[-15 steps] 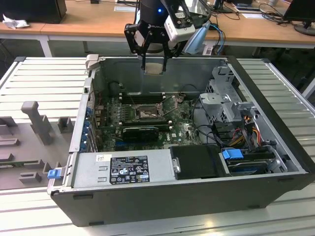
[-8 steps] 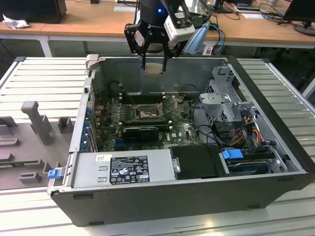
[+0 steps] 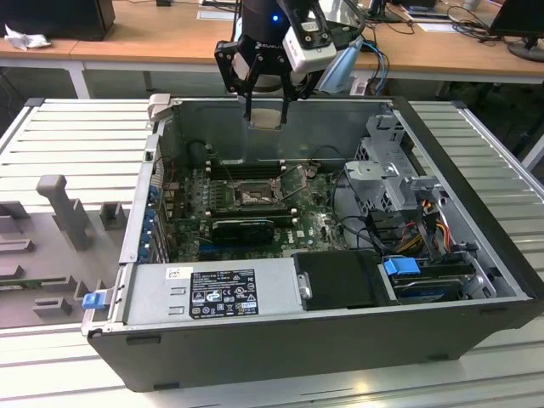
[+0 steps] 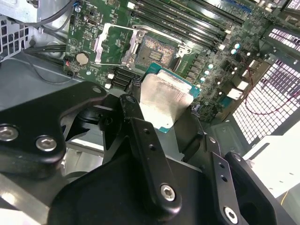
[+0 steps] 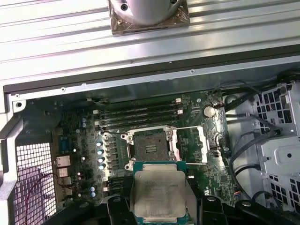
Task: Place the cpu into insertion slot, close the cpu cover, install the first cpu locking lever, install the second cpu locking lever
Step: 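Place the cpu into insertion slot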
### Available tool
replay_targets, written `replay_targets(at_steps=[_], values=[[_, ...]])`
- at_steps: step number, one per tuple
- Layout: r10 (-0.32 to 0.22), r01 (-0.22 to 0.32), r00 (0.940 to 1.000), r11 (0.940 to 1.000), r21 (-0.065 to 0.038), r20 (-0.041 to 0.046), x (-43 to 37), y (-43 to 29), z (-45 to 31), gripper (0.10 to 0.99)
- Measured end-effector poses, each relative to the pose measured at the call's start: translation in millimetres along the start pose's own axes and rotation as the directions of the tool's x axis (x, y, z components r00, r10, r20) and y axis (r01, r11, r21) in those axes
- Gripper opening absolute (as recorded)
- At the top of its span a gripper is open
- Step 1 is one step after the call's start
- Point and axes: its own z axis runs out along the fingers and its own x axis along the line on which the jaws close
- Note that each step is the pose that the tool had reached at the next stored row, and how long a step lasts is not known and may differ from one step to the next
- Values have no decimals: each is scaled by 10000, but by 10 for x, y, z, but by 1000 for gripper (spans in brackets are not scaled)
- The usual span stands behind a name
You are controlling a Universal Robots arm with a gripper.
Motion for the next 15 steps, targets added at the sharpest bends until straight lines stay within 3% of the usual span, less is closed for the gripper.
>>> replay_targets(at_steps=[15], values=[[373, -373, 9993, 9993, -7, 34, 0, 0, 0, 529]])
